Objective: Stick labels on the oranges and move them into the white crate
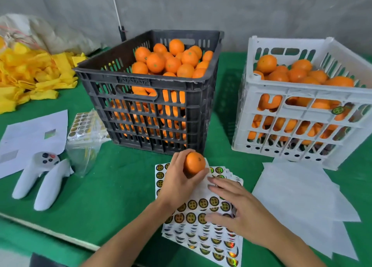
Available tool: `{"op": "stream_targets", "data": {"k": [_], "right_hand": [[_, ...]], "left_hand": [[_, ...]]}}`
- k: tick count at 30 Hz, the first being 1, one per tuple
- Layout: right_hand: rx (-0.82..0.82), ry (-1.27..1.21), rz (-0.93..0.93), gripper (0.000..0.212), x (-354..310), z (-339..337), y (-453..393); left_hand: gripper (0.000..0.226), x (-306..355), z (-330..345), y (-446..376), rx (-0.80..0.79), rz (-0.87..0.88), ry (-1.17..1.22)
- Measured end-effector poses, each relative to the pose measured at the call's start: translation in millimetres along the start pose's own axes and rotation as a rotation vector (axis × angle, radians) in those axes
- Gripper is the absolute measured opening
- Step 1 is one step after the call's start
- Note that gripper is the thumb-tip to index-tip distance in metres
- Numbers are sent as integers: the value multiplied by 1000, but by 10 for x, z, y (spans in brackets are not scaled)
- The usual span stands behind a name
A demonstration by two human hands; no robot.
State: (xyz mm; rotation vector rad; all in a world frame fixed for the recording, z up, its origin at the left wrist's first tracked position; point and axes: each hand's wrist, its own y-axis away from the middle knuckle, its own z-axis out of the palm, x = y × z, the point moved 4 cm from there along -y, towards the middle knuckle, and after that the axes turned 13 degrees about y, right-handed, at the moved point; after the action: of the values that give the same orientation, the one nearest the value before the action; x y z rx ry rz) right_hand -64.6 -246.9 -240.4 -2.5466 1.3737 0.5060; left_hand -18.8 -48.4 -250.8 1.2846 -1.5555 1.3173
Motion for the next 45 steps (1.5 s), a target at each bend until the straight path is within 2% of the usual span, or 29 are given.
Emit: {"op": "stream_targets", "data": {"k": [3,8,12,14,19,24,29,33,36,45], "right_hand": [[58,73,-40,72,-9,-25,-63],[191,222,-151,57,-47,-41,-78],[188,-6,-122,39,11,-63,-93],[204,-18,-149,33,17,-63,-91],[396,179,-309,20,-28,-74,-66],[543,240,-299,12,-163,-147,-106],[561,103,-127,5,-210,-161,-84],[460,-102,-55,4,-210,-133,-57],[383,-276,5,9,-208,-93,-72],[301,-567,110,25,-183,-56,-39]], "left_hand": [[51,-48,-38,-23,76,-42,84],[57,4,-36,-9,70,-13,64],[57,-10,-35,-13,61,-4,41],[58,-23,-24,-9,45,-5,41],[59,-42,-21,-7,39,9,48],[57,-50,-13,-2,32,17,35],[57,-38,-9,-2,43,15,38],[58,-7,-8,9,44,13,63],[58,-8,-13,5,45,26,38],[60,-30,-14,1,33,16,24]]}}
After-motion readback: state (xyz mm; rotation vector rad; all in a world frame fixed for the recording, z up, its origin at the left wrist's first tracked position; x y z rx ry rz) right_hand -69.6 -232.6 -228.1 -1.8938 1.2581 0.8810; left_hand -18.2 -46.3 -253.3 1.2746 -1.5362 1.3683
